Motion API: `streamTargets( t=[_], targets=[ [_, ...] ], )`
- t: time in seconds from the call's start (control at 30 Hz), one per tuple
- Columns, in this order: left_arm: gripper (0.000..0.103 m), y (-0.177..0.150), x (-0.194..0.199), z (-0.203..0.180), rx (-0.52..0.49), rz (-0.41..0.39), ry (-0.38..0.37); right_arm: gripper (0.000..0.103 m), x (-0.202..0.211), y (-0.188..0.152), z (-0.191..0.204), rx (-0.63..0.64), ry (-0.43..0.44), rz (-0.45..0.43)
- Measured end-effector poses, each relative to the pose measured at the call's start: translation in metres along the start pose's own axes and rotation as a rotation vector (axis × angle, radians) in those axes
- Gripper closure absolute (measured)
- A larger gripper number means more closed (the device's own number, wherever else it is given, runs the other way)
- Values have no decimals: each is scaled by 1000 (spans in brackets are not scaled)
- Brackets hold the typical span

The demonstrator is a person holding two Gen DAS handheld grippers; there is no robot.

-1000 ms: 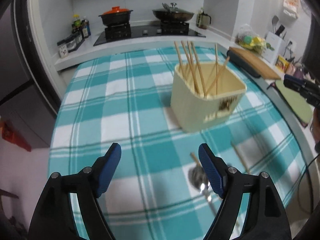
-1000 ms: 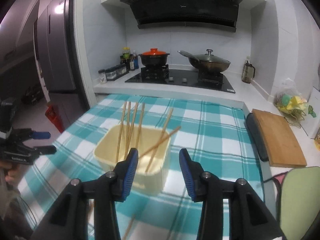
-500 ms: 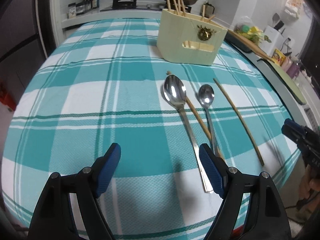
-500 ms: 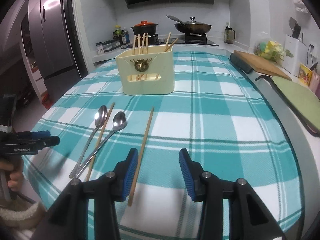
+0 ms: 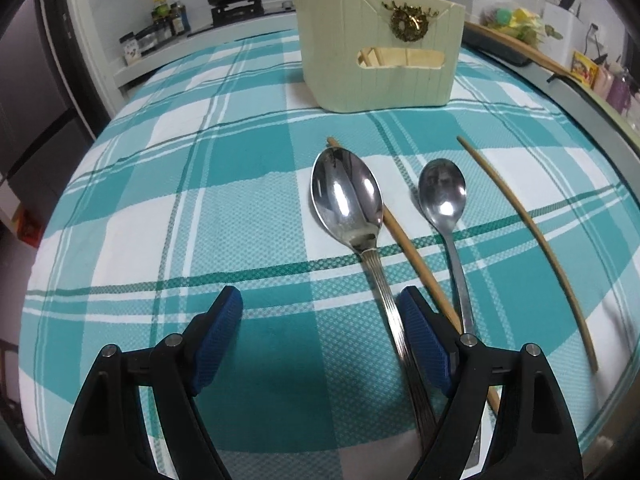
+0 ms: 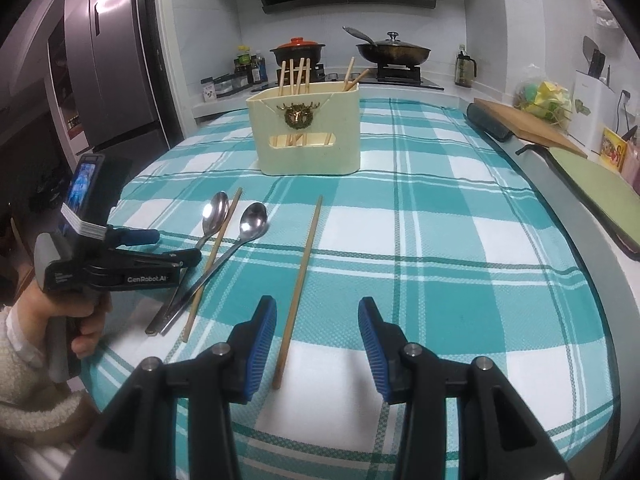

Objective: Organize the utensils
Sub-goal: 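Lower the left tool over the large steel spoon while the right tool approaches a chopstick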

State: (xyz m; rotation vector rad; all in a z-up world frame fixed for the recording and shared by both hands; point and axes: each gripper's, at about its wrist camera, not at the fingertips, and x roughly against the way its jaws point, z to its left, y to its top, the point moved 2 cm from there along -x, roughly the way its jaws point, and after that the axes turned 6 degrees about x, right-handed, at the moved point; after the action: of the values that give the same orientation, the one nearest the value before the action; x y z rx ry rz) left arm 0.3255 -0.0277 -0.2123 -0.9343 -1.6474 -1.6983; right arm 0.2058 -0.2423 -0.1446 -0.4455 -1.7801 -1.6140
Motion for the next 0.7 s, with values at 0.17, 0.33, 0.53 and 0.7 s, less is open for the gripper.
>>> streamTargets(
  t=[0.17,0.33,0.53,0.7],
  targets=[
    [22,4,-5,8,60,-9,15,60,-7,-3,-1,-9,3,26],
    [37,3,-2,14,93,-25,23,60,-23,3,7,10,18,58],
    [37,1,-2,17,95,-31,34,60,-62,14,25,108,20,132],
    [37,-3,2,26,100,-28,39,68,-94,15,30,128,3,198]
  ],
)
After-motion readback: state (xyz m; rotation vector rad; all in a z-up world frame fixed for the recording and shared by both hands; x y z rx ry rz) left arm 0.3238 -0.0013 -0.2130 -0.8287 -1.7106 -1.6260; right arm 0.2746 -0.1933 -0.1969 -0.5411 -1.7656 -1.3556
